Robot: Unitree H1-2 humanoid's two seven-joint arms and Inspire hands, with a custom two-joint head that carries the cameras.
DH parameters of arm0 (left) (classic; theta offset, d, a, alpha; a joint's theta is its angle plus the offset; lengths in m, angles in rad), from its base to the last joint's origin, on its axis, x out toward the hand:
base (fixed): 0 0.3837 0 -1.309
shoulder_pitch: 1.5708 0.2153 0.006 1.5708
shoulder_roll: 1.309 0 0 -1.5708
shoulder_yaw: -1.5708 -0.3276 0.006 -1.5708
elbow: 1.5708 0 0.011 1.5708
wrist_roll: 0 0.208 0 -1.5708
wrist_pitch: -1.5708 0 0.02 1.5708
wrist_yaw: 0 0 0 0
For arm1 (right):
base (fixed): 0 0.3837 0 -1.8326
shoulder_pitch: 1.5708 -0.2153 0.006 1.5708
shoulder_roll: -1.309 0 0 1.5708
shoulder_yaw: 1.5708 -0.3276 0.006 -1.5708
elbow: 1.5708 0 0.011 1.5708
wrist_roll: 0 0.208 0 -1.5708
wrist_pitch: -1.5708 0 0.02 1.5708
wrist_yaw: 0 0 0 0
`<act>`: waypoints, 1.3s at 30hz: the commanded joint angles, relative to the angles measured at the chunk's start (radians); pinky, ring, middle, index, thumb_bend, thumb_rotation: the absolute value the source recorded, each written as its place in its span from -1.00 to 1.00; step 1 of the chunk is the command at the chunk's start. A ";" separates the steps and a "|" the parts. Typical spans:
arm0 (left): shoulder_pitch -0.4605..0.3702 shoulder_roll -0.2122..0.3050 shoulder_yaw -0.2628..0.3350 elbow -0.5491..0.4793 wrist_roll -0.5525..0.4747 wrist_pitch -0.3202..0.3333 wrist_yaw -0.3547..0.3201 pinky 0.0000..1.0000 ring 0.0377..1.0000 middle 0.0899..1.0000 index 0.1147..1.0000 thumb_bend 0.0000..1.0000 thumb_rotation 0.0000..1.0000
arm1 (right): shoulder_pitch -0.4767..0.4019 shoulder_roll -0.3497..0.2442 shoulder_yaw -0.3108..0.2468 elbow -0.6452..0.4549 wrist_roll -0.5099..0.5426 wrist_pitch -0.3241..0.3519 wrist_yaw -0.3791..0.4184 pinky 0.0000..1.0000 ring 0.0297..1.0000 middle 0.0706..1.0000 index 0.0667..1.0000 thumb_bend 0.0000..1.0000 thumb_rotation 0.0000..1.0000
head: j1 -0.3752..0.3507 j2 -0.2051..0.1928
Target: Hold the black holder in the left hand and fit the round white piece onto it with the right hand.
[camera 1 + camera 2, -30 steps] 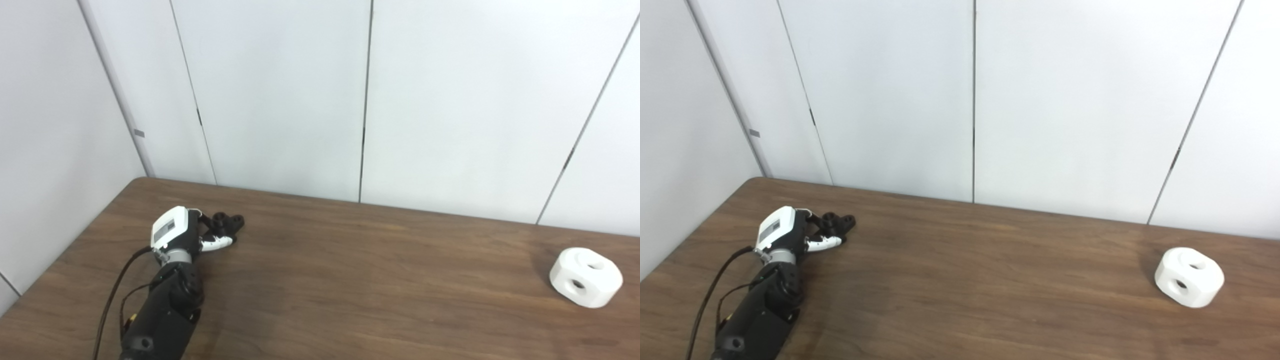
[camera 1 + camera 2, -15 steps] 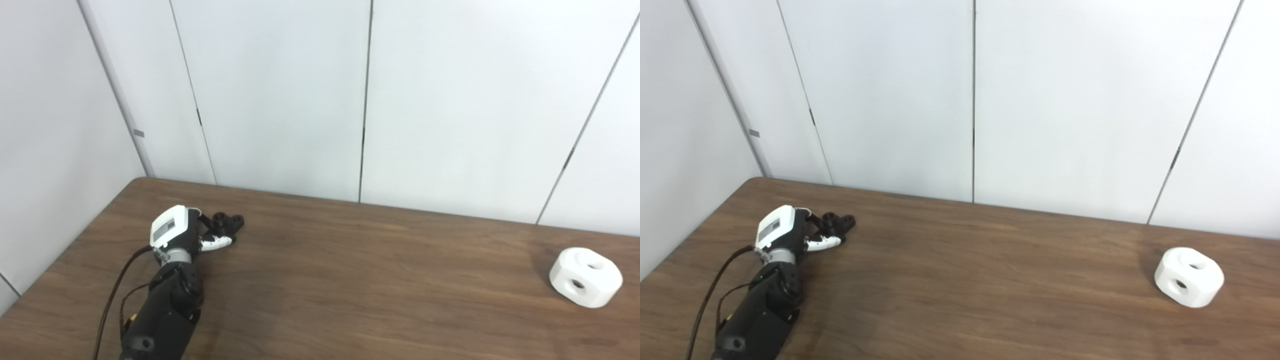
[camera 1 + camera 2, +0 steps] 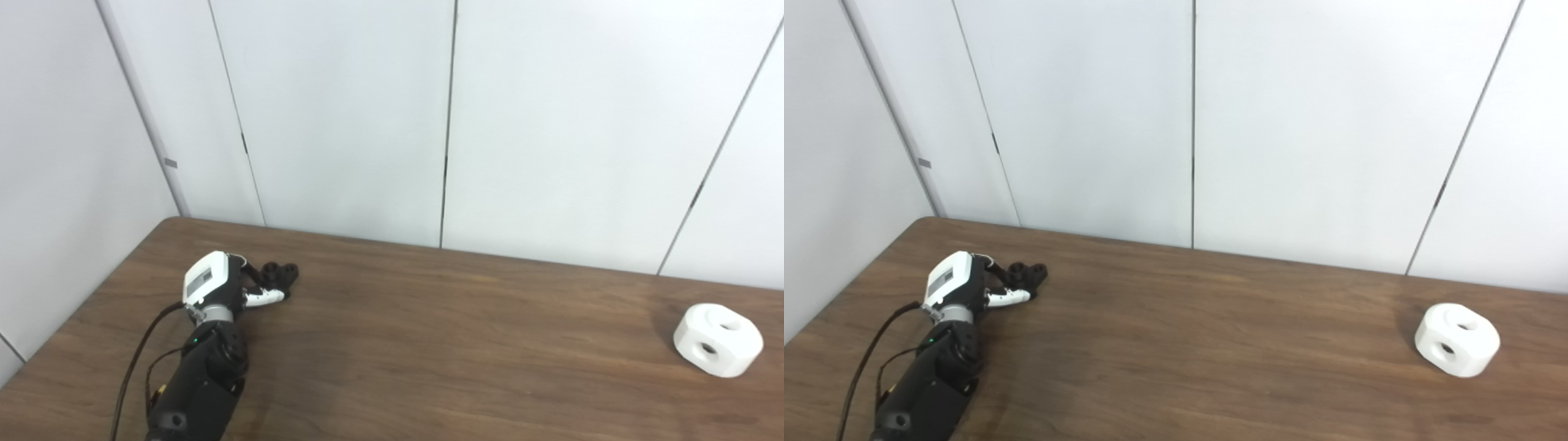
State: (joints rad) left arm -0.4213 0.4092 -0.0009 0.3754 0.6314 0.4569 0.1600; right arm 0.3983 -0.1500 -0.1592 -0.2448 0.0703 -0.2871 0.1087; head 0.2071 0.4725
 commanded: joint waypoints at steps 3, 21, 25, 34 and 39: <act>-0.024 0.030 -0.004 -0.030 -0.002 -0.016 0.027 0.92 0.70 0.49 -0.17 0.04 -0.91 | 0.026 0.004 -0.003 -0.018 0.004 0.026 -0.015 0.60 0.81 0.87 0.86 0.01 1.00 | 0.001 0.003; 0.023 0.028 -0.053 -0.128 -0.001 -0.006 -0.017 0.90 0.70 0.48 -0.16 0.04 -0.90 | 0.005 0.008 0.003 0.002 -0.016 0.014 -0.017 0.56 0.80 0.85 0.85 -0.02 1.00 | -0.012 0.008; 0.053 0.018 -0.058 -0.189 0.014 0.010 -0.046 0.88 0.70 0.48 -0.16 0.04 -0.90 | -0.006 0.011 0.005 0.008 -0.029 0.022 -0.021 0.56 0.79 0.84 0.85 -0.04 1.00 | -0.017 0.010; 0.168 0.007 -0.104 -0.376 0.039 0.000 -0.107 0.90 0.72 0.51 -0.16 0.03 -0.90 | -0.030 0.015 0.018 0.032 -0.037 0.014 -0.029 0.53 0.78 0.83 0.84 -0.08 1.00 | -0.037 0.025; 0.236 0.004 -0.143 -0.488 0.047 -0.020 -0.148 0.93 0.71 0.51 -0.16 0.03 -0.89 | -0.038 0.002 0.032 0.031 -0.017 0.002 -0.014 0.59 0.82 0.85 0.90 0.11 1.00 | -0.052 0.044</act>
State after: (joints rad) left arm -0.1736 0.3998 -0.1429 -0.0644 0.6604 0.4530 0.0141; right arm 0.3729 -0.1432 -0.1355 -0.2265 0.0491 -0.2929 0.0888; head 0.1550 0.5154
